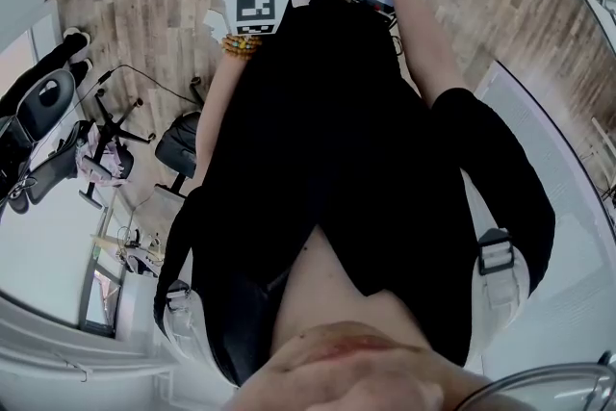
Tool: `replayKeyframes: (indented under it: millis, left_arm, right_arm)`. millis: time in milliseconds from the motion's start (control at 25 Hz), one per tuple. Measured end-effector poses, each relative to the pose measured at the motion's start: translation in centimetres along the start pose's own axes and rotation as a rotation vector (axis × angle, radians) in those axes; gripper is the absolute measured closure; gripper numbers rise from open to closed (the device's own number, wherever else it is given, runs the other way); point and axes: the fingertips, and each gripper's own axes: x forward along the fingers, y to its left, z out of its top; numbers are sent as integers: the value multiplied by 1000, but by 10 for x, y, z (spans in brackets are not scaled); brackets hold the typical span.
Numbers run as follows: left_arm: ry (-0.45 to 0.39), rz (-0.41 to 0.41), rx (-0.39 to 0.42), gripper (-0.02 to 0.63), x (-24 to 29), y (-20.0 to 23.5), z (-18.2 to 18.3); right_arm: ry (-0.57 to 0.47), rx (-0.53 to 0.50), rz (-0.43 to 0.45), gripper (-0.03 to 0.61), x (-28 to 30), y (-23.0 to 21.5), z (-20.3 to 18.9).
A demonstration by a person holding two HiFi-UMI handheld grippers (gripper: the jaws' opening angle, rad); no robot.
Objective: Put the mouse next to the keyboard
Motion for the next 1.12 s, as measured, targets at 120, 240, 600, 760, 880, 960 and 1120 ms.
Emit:
replayKeyframes:
  millis: [120, 240, 600, 760, 880, 960, 1120]
  left_arm:
    - [-4, -12, -1, 581, -2, -7, -1]
    - [-12, -20, -2, 581, -4, -15, -1]
    - [-80, -61, -4, 581, -2, -40, 24]
    - [-123, -68, -26, 581, -2, -42, 40]
    - [-162, -68, -17, 581, -3, -49, 57]
    - [-188, -70, -29, 581, -5, -49, 67]
    - [-222, -66, -62, 581, -7, -47, 83]
  right_arm:
    - [-53, 12, 3, 272, -13, -6, 13]
    - [-115, 16, -21, 272, -31, -17, 28]
    - [-414, -5, -16, 273, -104, -30, 96]
    - [-563, -18, 1, 273, -148, -27, 132]
    - [-662, -31, 28, 273, -186, -25, 152]
    - [-719, -38, 53, 273, -210, -19, 165]
    - [-819, -46, 100, 273, -252, -7, 188]
